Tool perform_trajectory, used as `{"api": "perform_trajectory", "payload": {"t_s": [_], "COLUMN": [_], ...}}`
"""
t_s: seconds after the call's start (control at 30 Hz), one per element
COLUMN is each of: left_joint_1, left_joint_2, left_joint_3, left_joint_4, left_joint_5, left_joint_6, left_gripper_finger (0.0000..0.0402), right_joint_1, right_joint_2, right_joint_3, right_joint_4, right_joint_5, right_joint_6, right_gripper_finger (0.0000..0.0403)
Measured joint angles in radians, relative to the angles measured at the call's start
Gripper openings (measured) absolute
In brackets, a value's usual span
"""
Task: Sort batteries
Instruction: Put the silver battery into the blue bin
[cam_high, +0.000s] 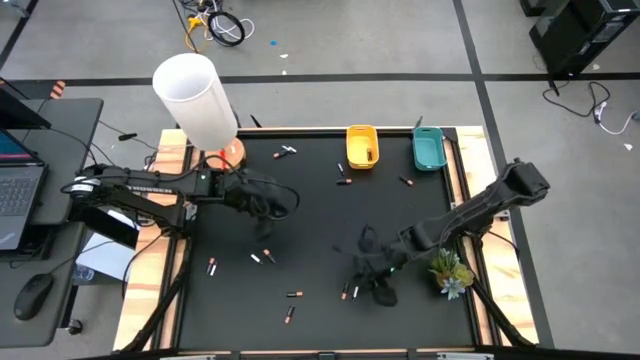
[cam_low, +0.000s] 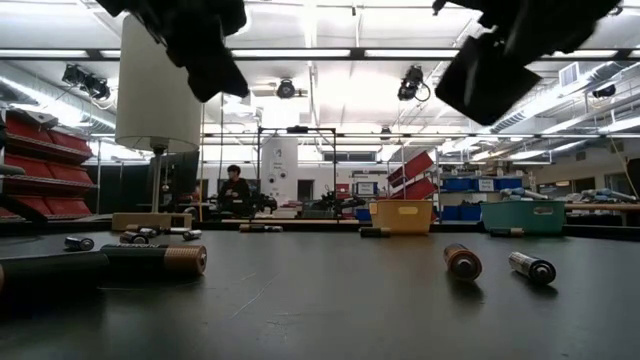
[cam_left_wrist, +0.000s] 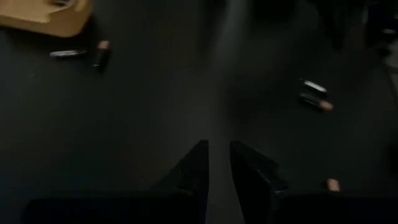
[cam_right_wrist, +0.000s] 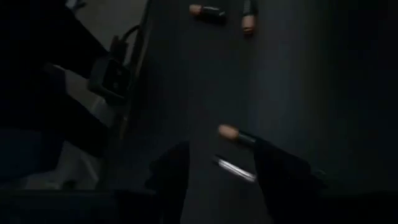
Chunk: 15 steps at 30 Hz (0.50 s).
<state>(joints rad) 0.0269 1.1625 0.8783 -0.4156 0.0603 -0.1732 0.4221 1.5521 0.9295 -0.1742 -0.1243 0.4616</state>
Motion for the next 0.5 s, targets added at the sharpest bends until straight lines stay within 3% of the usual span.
{"api": "perform_trajectory", "payload": {"t_s": [0.17,0.27,0.5], "left_joint_1": [-0.002,-0.005,-0.005], "left_joint_2": [0.0,0.0,0.003], "left_joint_3": [0.0,0.0,0.0], "left_joint_4": [0.001,0.008,0.068], "left_joint_5": [0.094,0.101,0.065], "left_joint_6": [0.016,0.003,-0.12], "left_gripper_finger": [0.0078,0.0078,0.0078], "right_joint_1": [0.056,0.076,0.09], "right_joint_2": [0.084,0.128,0.206], "right_joint_3": [0.036,0.1,0.13], "right_joint_4": [-0.015,-0.125,-0.162], "right_joint_5": [0.041,0.079,0.1], "right_joint_6": [0.12,0.141,0.159], "right_gripper_finger": [0.0193,0.0193,0.02]}}
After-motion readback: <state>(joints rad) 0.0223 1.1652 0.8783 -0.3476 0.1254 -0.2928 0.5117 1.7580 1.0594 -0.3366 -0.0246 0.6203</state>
